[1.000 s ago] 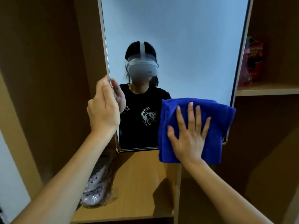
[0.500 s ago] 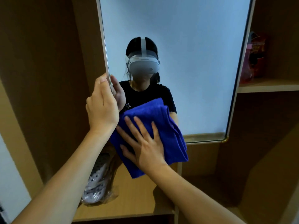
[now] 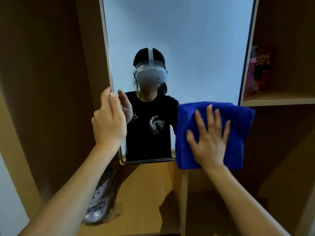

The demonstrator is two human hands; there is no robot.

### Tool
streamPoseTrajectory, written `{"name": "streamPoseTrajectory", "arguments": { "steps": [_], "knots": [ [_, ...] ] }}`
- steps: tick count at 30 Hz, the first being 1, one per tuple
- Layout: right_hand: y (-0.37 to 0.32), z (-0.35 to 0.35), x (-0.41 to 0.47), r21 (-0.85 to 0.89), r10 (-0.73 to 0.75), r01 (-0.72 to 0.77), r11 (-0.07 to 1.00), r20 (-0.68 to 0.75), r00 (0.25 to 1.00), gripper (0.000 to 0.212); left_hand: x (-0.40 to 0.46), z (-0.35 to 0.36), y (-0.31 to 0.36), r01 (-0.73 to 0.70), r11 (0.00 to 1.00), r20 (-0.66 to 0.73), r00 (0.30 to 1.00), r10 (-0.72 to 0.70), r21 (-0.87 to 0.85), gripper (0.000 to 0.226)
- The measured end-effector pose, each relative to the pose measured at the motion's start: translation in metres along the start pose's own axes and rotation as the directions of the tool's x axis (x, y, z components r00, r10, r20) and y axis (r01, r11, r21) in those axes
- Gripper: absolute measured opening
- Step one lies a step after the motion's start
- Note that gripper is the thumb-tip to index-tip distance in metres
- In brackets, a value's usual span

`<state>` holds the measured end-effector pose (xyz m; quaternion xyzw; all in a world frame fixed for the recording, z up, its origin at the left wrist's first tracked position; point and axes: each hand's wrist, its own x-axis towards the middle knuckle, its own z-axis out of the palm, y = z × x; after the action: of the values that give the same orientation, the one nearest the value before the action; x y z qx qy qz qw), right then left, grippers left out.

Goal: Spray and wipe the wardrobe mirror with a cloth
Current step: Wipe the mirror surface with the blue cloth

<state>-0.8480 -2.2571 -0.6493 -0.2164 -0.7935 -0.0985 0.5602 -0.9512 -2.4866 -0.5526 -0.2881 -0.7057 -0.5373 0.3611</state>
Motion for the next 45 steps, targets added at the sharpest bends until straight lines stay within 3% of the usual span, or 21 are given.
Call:
{"name": "streamPoseTrajectory", "arguments": {
  "steps": [3, 15, 22, 26, 31, 37, 40, 45],
  "knots": [
    [0.026, -0.014, 0.025, 0.006, 0.109, -0.109, 0.994, -0.017, 0.994, 0.065, 0.000, 0.001, 0.000, 0.013, 0.999, -0.009, 1.000, -0.013, 0.036, 0.044],
    [0.012, -0.012, 0.028, 0.004, 0.157, -0.157, 0.988, -0.033, 0.987, 0.067, 0.002, -0.004, 0.003, 0.044, 0.997, -0.003, 0.999, -0.044, 0.060, 0.039],
    [-0.005, -0.073, 0.206, 0.053, 0.125, -0.119, 0.992, -0.138, 0.982, 0.066, 0.024, -0.015, 0.011, 0.114, 0.993, 0.063, 0.991, -0.116, 0.033, 0.044],
    [-0.023, -0.100, 0.289, 0.029, 0.094, -0.091, 0.995, -0.154, 0.984, 0.065, 0.069, -0.026, 0.034, 0.130, 0.990, 0.119, 0.984, -0.136, 0.057, 0.054],
    [-0.027, -0.106, 0.291, 0.016, 0.087, -0.086, 0.996, -0.109, 0.990, 0.064, 0.157, -0.027, 0.096, 0.034, 0.998, 0.046, 0.998, -0.032, -0.046, 0.049],
    [-0.030, -0.118, 0.318, 0.031, 0.067, -0.066, 0.997, -0.058, 0.996, 0.065, 0.254, -0.038, 0.157, -0.046, 0.999, -0.021, 0.999, 0.045, -0.015, 0.054],
    [-0.033, -0.142, 0.378, 0.021, 0.039, -0.038, 0.999, -0.063, 0.997, 0.066, 0.291, -0.046, 0.186, -0.035, 0.999, -0.028, 0.999, 0.035, -0.016, 0.058],
    [-0.044, -0.188, 0.497, 0.009, 0.035, -0.034, 0.999, -0.076, 0.997, 0.064, 0.340, -0.051, 0.231, 0.015, 0.999, -0.037, 0.999, -0.017, -0.036, 0.043]
  ]
}}
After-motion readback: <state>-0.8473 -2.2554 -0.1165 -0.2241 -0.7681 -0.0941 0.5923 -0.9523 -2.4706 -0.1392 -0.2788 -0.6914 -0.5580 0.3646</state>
